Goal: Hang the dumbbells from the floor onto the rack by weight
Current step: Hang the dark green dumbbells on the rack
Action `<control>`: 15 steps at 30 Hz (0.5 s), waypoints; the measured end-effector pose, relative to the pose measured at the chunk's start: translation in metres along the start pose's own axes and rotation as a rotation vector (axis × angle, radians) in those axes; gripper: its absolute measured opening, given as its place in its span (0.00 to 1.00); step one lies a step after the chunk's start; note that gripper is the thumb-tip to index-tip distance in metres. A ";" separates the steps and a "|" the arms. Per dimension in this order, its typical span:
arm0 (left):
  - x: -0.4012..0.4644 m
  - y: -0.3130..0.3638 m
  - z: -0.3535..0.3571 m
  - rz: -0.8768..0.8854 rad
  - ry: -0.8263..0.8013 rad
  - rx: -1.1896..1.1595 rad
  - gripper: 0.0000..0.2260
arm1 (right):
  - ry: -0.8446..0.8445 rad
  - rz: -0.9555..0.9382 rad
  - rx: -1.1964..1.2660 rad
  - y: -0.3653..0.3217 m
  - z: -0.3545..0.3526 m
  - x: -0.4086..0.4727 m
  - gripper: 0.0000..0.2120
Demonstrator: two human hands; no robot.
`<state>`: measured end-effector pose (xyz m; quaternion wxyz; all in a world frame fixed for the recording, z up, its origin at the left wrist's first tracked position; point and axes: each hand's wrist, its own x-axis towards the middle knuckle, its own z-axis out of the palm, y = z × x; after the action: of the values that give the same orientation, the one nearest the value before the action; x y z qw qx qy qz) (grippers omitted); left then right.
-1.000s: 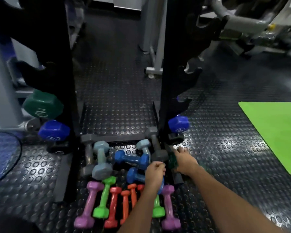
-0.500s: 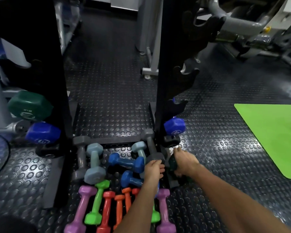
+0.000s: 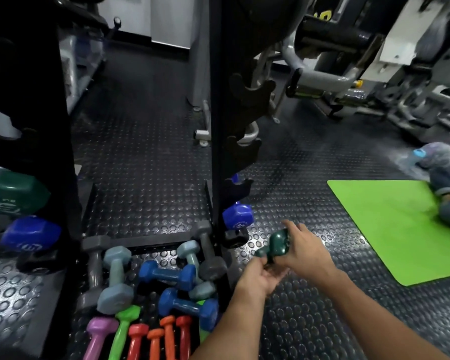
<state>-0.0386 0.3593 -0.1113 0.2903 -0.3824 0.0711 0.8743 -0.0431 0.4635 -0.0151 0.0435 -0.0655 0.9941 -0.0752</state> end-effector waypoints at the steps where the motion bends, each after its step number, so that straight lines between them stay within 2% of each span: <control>1: -0.002 0.000 0.011 0.003 0.012 -0.009 0.13 | 0.022 0.007 0.020 0.000 -0.008 -0.003 0.43; 5: -0.017 0.007 0.045 -0.007 0.011 -0.098 0.05 | 0.150 0.028 0.102 0.007 -0.036 -0.011 0.36; 9: -0.035 0.005 0.075 0.025 -0.060 -0.051 0.05 | 0.259 0.021 0.136 0.009 -0.062 -0.018 0.35; 12: -0.043 0.005 0.101 0.129 -0.132 0.143 0.07 | 0.343 0.054 0.251 0.013 -0.078 -0.028 0.35; 15: -0.057 0.007 0.124 0.259 -0.192 0.369 0.07 | 0.366 0.089 0.438 0.015 -0.094 -0.038 0.39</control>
<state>-0.0896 0.3711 0.0152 0.2460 -0.2257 0.2501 0.9089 -0.0167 0.4972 0.0776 -0.1201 0.0039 0.9473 -0.2969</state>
